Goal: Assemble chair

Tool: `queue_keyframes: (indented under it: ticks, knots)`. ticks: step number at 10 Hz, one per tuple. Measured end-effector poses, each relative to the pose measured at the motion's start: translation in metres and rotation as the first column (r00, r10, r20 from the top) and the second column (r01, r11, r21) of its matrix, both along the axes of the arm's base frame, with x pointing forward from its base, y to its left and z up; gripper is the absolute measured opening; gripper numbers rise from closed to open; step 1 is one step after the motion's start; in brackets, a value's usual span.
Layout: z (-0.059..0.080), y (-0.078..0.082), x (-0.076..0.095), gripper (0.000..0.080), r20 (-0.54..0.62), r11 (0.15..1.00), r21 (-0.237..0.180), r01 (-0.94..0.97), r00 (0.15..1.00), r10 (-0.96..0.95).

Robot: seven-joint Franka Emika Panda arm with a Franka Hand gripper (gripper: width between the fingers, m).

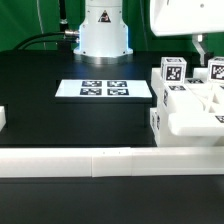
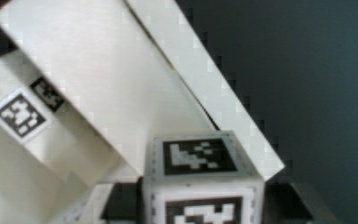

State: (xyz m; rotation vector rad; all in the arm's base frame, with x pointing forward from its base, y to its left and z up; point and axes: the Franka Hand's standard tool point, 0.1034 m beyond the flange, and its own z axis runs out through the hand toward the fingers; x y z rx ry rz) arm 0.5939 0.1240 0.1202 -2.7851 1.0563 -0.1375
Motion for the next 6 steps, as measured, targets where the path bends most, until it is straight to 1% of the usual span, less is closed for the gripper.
queue_keyframes:
  ticks: [2,3,4,6]
  knots:
    - [0.0001,0.0017,-0.0002,0.0284,-0.026,0.983,0.041,0.179,0.984,-0.178]
    - [0.0,0.0025,-0.0003,0.0284,-0.04,0.964,0.054,0.259,0.966,-0.257]
    - [-0.0001,0.0028,-0.0001,0.0284,-0.061,0.931,0.073,0.358,0.933,-0.354]
    - [-0.0002,0.0025,0.0006,0.0284,-0.096,0.865,0.092,0.492,0.87,-0.485]
